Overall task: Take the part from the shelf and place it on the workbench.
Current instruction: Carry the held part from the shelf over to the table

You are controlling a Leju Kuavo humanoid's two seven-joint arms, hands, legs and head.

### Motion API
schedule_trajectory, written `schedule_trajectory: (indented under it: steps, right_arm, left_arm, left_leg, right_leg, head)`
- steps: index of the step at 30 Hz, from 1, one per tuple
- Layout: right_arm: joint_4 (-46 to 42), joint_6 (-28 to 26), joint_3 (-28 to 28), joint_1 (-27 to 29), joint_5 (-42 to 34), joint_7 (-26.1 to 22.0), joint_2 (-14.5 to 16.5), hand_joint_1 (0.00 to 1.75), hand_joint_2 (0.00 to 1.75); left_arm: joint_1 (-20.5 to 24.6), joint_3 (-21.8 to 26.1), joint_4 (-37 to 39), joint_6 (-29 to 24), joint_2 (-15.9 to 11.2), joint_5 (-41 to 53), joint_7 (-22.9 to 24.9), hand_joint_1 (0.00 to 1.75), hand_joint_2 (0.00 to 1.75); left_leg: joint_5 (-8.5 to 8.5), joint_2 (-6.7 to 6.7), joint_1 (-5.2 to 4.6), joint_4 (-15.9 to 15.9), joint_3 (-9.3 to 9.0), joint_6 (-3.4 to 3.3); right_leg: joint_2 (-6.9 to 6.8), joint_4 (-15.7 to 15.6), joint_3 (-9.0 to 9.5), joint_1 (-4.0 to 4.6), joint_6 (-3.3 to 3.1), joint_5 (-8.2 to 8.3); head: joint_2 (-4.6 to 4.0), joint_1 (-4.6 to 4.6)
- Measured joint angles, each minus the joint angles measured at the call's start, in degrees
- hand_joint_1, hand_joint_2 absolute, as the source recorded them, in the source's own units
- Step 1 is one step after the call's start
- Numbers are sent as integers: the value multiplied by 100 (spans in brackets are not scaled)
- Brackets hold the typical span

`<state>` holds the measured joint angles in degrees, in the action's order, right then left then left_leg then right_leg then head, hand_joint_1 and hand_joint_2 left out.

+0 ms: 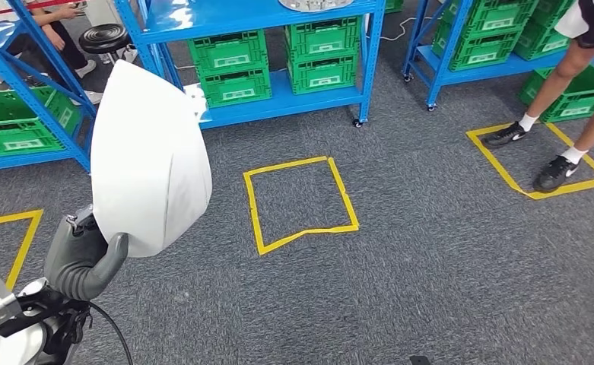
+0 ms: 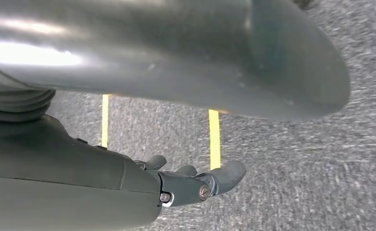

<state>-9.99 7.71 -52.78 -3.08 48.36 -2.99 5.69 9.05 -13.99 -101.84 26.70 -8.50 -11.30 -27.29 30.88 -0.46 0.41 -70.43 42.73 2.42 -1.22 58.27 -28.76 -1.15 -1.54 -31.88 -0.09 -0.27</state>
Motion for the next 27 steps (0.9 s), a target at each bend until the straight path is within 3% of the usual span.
schedule_trajectory:
  steps: [2, 3, 5, 7, 8, 10, 12, 14, 16, 17, 18, 19, 21, 23, 25, 27]
  right_arm:
    - [0, 11, -14, 9, -1, 11, -5, 0, 0]
    - [0, 14, -22, 11, -1, 11, -7, 0, 0]
    - [0, 16, -33, 10, 3, 8, -8, 0, 0]
    - [0, 16, -34, 7, 9, 7, -7, 0, 0]
    - [0, 15, -35, 6, 12, 10, -7, 0, 0]
    - [0, 15, -36, 0, 16, 21, -7, 0, 0]
    - [0, 15, -36, -8, 17, 33, -9, 0, 0]
    - [0, 17, -36, -1, 23, 47, -11, 0, 0]
    - [0, 17, -36, 24, 31, 60, -11, 0, 0]
    - [0, 17, -36, 35, 38, 62, -12, 0, 0]
    - [0, 18, -36, 41, 48, 63, -13, 0, 0]
    - [0, 22, -36, 43, 60, 59, -13, 0, 0]
    - [0, 37, -36, 43, 94, 44, -17, 0, 0]
    - [0, 55, -36, 43, 132, 28, -22, 0, 0]
    - [0, 69, -36, 40, 169, 22, -20, 0, 0]
    - [0, 81, -36, 36, 204, 21, -16, 0, 0]
  left_arm:
    - [-2, -17, 44, 11, -1, 0, 5, 175, 175]
    - [-2, -26, 63, 14, -1, 0, 6, 175, 175]
    - [0, -40, 81, 19, -1, 0, 7, 175, 175]
    - [-3, -49, 80, 25, -1, 0, 9, 175, 175]
    - [-8, -51, 79, 28, -3, 1, 11, 175, 175]
    - [-33, -53, 72, 31, -8, 2, 17, 175, 175]
    - [-56, -56, 54, 39, -4, 4, 20, 175, 175]
    - [-70, -59, 53, 55, 3, 10, 28, 175, 175]
    - [-85, -63, 72, 75, 7, 16, 41, 175, 175]
    - [-92, -66, 81, 84, 8, 17, 45, 175, 175]
    - [-96, -67, 89, 88, 8, 17, 50, 175, 175]
    - [-99, -68, 95, 89, 8, 18, 55, 175, 175]
    - [-98, -68, 97, 85, 8, 19, 63, 175, 175]
    - [-113, -68, 85, 74, 8, 38, 72, 175, 175]
    - [-166, -66, 50, 57, 4, 64, 73, 175, 175]
    - [-228, -56, -1, 40, -12, 92, 69, 175, 175]
  left_leg:
    - [71, 25, 20, -371, 22, 28]
    - [-33, 45, 25, -245, -127, 25]
    - [-252, 207, 11, 469, -645, -8]
    - [-306, 393, -53, 1039, -999, -91]
    - [-273, 422, -88, 1135, -1037, -138]
    - [-293, 319, -96, 1182, -1009, -232]
    - [-339, 205, -66, 1240, -999, -321]
    - [-376, 96, -53, 1266, -981, -385]
    - [-391, -43, -64, 1244, -940, -410]
    - [-395, -124, -69, 1222, -920, -414]
    - [-396, -208, -71, 1194, -903, -413]
    - [-395, -289, -70, 1161, -889, -408]
    - [-384, -431, -72, 1084, -842, -375]
    - [-397, -564, -66, 1044, -778, -301]
    - [-441, -689, -52, 1062, -728, -213]
    - [-390, -515, -59, 971, -658, -146]
  right_leg:
    - [-123, 6, -64, 1, 12, 44]
    - [-184, 8, -81, 0, 23, 59]
    - [-302, 7, -82, 4, 45, 72]
    - [-405, 5, -68, 20, 91, 83]
    - [-454, 2, -64, 26, 122, 89]
    - [-543, -10, -59, 30, 193, 90]
    - [-377, 133, -125, 21, 248, -27]
    - [-54, 727, -407, 13, 262, -345]
    - [83, 1459, -785, 21, 259, -606]
    - [102, 1606, -878, 26, 255, -589]
    - [117, 1537, -868, 28, 245, -464]
    - [154, 1251, -750, 27, 231, -255]
    - [416, 520, -434, 14, 200, 57]
    - [602, 178, -298, 14, 181, 117]
    - [496, 148, -289, 22, 141, 138]
    - [348, 94, -254, -1, 67, 183]
  head:
    - [0, -1]
    - [0, 0]
    - [0, -2]
    - [0, -4]
    - [0, -8]
    - [0, -13]
    - [0, -7]
    - [0, 8]
    - [0, 17]
    - [0, 18]
    - [0, 17]
    - [0, 18]
    - [0, 17]
    - [0, 15]
    - [0, 17]
    - [0, -6]
